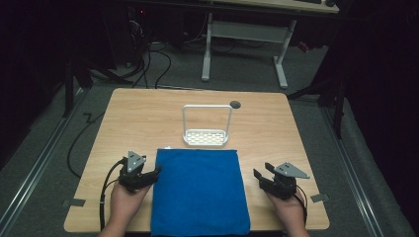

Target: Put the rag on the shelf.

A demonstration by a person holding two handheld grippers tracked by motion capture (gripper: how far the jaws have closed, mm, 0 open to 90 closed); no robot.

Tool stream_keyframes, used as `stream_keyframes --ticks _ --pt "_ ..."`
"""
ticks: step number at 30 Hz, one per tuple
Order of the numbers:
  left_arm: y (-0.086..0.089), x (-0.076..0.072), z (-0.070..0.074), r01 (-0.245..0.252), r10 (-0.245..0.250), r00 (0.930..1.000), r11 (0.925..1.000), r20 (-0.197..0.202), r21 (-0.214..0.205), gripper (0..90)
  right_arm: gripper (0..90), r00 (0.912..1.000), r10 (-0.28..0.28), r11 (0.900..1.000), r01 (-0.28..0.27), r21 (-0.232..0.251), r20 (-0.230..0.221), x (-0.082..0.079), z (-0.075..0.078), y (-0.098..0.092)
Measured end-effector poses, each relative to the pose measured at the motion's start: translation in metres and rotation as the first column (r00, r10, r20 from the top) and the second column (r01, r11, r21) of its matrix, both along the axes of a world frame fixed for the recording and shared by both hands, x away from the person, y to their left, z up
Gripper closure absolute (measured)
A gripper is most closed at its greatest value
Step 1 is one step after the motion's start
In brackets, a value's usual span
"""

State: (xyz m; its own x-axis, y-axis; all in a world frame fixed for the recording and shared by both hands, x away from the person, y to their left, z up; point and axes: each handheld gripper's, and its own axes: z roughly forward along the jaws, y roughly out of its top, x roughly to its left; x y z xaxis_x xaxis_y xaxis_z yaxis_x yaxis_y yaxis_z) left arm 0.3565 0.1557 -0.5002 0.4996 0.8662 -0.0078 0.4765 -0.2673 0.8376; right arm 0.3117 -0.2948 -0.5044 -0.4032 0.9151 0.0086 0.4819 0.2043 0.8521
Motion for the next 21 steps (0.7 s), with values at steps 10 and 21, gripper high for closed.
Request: stream_keyframes --ticks 10,21 --pt "-0.008 0.026 0.0 -0.006 0.005 0.9996 0.9994 -0.029 -0.034 34.5 42.3 0.9995 0.029 0.9996 -0.029 -0.001 0.009 0.0 0.001 0.001" --pt "-0.008 0.054 -0.015 -0.031 0.028 0.9977 0.9981 -0.063 -0.053 40.9 40.5 0.9996 0.026 0.9996 -0.026 -0.009 0.008 0.0 -0.003 0.002"
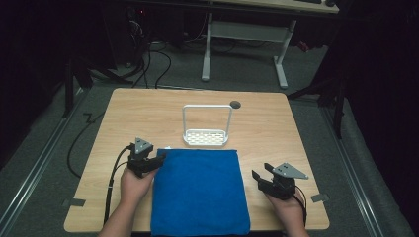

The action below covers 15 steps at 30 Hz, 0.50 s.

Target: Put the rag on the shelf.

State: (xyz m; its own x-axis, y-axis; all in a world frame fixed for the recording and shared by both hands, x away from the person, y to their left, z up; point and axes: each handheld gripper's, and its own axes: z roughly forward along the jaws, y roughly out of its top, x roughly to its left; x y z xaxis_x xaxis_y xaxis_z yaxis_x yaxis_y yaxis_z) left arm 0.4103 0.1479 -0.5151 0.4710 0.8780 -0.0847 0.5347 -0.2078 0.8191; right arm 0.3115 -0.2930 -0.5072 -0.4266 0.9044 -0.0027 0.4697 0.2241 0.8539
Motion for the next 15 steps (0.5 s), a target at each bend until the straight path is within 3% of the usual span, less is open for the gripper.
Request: stream_keyframes --ticks 4,10,11,15 --pt "-0.001 0.01 0.001 0.012 -0.01 0.9996 0.9983 -0.027 0.058 43.6 40.5 0.9999 0.012 0.9999 -0.012 -0.011 0.001 0.0 -0.001 0.002" --pt "0.001 0.029 -0.002 0.007 -0.005 0.9979 0.999 -0.064 0.045 52.2 40.7 0.9998 0.02 0.9997 -0.02 -0.017 0.002 0.0 -0.003 0.006" --pt "0.002 0.033 -0.008 0.011 -0.008 0.994 0.9995 -0.109 0.028 52.2 40.9 0.9998 0.019 0.9997 -0.019 -0.019 -0.001 0.0 -0.003 0.006" --pt "0.001 0.036 -0.014 0.019 -0.015 0.9889 0.9994 -0.148 0.03 52.7 41.3 0.9998 0.017 0.9996 -0.017 -0.02 -0.006 0.001 -0.004 0.005"
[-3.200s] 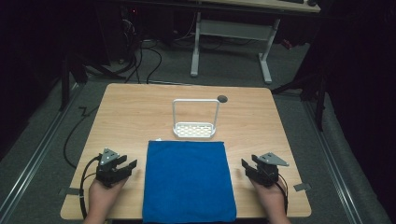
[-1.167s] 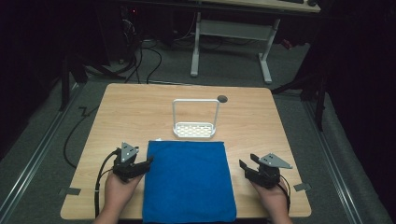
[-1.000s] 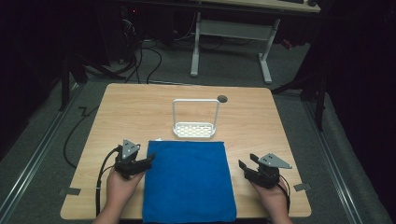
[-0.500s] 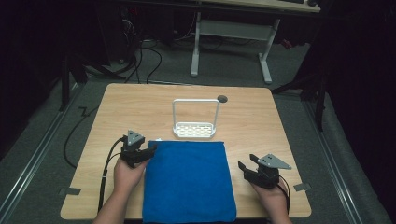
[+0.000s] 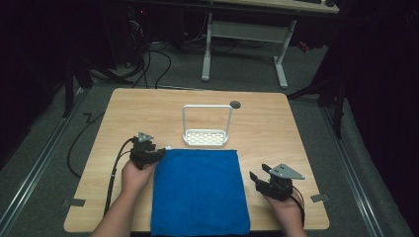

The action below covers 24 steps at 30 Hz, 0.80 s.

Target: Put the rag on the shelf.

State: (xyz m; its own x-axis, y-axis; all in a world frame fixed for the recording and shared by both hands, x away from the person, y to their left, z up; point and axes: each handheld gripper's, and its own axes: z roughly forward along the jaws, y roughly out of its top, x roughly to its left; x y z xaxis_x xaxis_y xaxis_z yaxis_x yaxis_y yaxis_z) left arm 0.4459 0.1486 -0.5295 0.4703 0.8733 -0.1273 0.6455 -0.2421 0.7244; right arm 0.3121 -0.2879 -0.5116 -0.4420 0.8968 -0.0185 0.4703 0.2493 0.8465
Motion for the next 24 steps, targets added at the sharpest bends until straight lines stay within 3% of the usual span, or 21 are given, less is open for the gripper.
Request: stream_keyframes --ticks 1,2,5,8,10,11,12,19,24 --pt "-0.001 -0.001 0.0 0.004 -0.004 1.0 1.0 0.003 0.005 52.7 41.3 1.0 0.0 1.0 0.0 0.0 0.0 0.0 0.0 0.0" --pt "-0.004 -0.002 0.001 0.014 -0.014 0.9999 0.9999 0.009 0.005 58.9 41.6 1.0 0.001 1.0 -0.001 0.0 -0.008 0.0 -0.001 0.0" --pt "-0.005 -0.004 0.002 0.034 -0.034 0.9994 0.9994 0.012 0.001 65.0 41.7 0.9999 0.004 1.0 -0.004 -0.005 -0.014 0.001 -0.002 0.001" --pt "-0.009 -0.007 0.002 0.068 -0.069 0.9975 0.9976 0.017 0.014 76.6 42.6 0.9998 0.007 1.0 -0.007 0.0 -0.016 0.002 -0.002 0.003" --pt "-0.01 -0.012 0.003 0.08 -0.08 0.9967 0.9968 0.017 0.001 84.8 43.3 0.9997 0.009 0.9999 -0.009 0.006 -0.024 0.003 -0.003 0.004" --pt "-0.008 -0.014 0.004 0.081 -0.08 0.9964 0.9963 0.027 -0.028 87.3 44.1 0.9996 0.008 0.9999 -0.008 0.011 -0.028 0.003 -0.003 0.005" --pt "-0.007 -0.018 0.005 0.08 -0.078 0.996 0.9949 0.043 -0.061 88.5 45.6 0.9993 0.01 0.9997 -0.009 0.023 -0.035 0.004 -0.003 0.007" --pt "0.001 -0.024 0.01 0.074 -0.067 0.994 0.9938 0.086 -0.083 88.8 48.6 0.9971 0.007 0.9973 -0.002 0.074 -0.076 0.015 0.003 0.014" --pt "-0.001 -0.025 0.01 0.079 -0.072 0.992 0.9945 0.104 -0.069 88.8 50.9 0.9965 -0.026 0.999 0.029 0.034 -0.08 0.032 0.003 0.023"
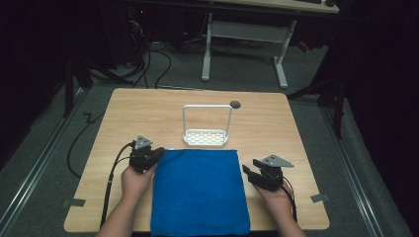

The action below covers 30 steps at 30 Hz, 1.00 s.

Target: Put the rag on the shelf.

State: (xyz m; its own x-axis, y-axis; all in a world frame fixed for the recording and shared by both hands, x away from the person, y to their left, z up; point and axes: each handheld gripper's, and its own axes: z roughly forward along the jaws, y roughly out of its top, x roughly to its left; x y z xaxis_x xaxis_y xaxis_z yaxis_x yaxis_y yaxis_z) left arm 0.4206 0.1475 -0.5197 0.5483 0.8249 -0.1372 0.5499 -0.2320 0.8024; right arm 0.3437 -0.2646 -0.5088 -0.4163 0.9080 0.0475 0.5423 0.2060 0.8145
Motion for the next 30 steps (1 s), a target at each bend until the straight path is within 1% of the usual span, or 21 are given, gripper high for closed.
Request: stream_keyframes --ticks 1,2,3,4,5,8,9,12,13,14,17,18,19,20,22,24,25,26,29,30 --pt "-0.001 0.0 -0.001 0.001 -0.001 1.0 1.0 0.002 0.002 88.7 52.7 0.9999 -0.012 0.9999 0.012 0.005 -0.007 0.005 -0.001 0.002" --pt "-0.001 -0.001 -0.001 0.006 -0.006 1.0 1.0 0.006 0.007 88.7 52.9 0.9995 -0.014 0.9999 0.014 -0.001 -0.03 0.014 -0.003 0.005" --pt "-0.001 -0.001 -0.001 0.006 -0.006 1.0 1.0 0.006 0.007 88.7 52.9 0.9995 -0.014 0.9999 0.014 -0.001 -0.03 0.014 -0.003 0.005" --pt "-0.001 -0.001 -0.001 0.005 -0.005 1.0 1.0 0.008 0.003 88.7 53.8 0.9985 -0.022 0.9997 0.022 0.003 -0.05 0.025 -0.006 0.007" --pt "-0.001 -0.001 -0.001 0.005 -0.005 1.0 1.0 0.008 0.003 88.6 53.8 0.9985 -0.022 0.9997 0.022 0.003 -0.05 0.025 -0.006 0.007" --pt "0.001 0.0 0.0 0.007 -0.007 1.0 1.0 0.006 0.003 88.5 53.4 0.9953 -0.032 0.9994 0.033 0.007 -0.091 0.041 -0.009 0.009" --pt "0.001 -0.001 0.0 0.01 -0.01 0.9999 1.0 0.005 0.002 88.6 53.3 0.9948 -0.037 0.9993 0.038 0.001 -0.095 0.045 -0.009 0.011" --pt "0.002 -0.001 0.0 0.004 -0.004 1.0 1.0 0.009 0.002 88.6 53.2 0.9928 -0.04 0.9992 0.041 0.004 -0.113 0.058 -0.012 0.015" --pt "0.002 -0.001 0.0 0.005 -0.005 1.0 1.0 0.008 0.001 88.6 53.2 0.9917 -0.043 0.999 0.044 0.005 -0.121 0.061 -0.013 0.017" --pt "0.002 -0.001 0.0 0.004 -0.004 0.9999 1.0 0.013 0.0 88.6 53.2 0.9907 -0.037 0.9993 0.037 0.003 -0.131 0.068 -0.015 0.022" --pt "0.002 -0.001 0.0 0.003 -0.003 0.9999 1.0 0.013 -0.001 88.5 53.9 0.9903 -0.038 0.9993 0.038 0.003 -0.134 0.073 -0.016 0.026" --pt "0.002 -0.002 0.0 0.002 -0.002 0.9999 1.0 0.014 0.001 88.5 57.7 0.9887 -0.044 0.999 0.044 -0.003 -0.143 0.077 -0.017 0.031" --pt "0.002 -0.002 0.0 0.002 -0.002 0.9999 1.0 0.014 0.001 88.5 57.7 0.9887 -0.044 0.999 0.044 -0.003 -0.143 0.077 -0.017 0.031" --pt "0.002 -0.002 0.001 0.001 -0.001 0.9999 1.0 0.017 -0.001 88.5 63.8 0.9887 -0.044 0.999 0.044 -0.006 -0.143 0.08 -0.018 0.033" --pt "0.002 -0.003 0.001 -0.001 0.001 0.9998 1.0 0.021 -0.002 88.6 70.7 0.987 -0.048 0.9988 0.048 -0.006 -0.153 0.082 -0.02 0.034" --pt "0.003 -0.003 0.002 0.0 0.0 0.9997 1.0 0.024 -0.002 88.7 78.8 0.9889 -0.043 0.999 0.04 -0.021 -0.143 0.082 -0.02 0.036" --pt "0.003 -0.004 0.002 -0.001 0.001 0.9996 1.0 0.027 -0.004 88.7 83.9 0.9882 -0.038 0.9992 0.036 -0.021 -0.149 0.081 -0.02 0.036" --pt "0.003 -0.004 0.003 0.0 0.0 0.9996 1.0 0.028 -0.005 88.8 86.8 0.9881 -0.031 0.9993 0.028 -0.024 -0.15 0.08 -0.02 0.037" --pt "0.002 -0.005 0.004 0.001 -0.001 0.9995 1.0 0.032 -0.007 88.9 88.0 0.9891 -0.03 0.9994 0.027 -0.023 -0.144 0.079 -0.019 0.038" --pt "0.002 -0.006 0.006 0.002 -0.001 0.9991 0.9999 0.042 -0.016 89.0 88.3 0.9921 -0.024 0.9996 0.022 -0.018 -0.123 0.075 -0.016 0.038"
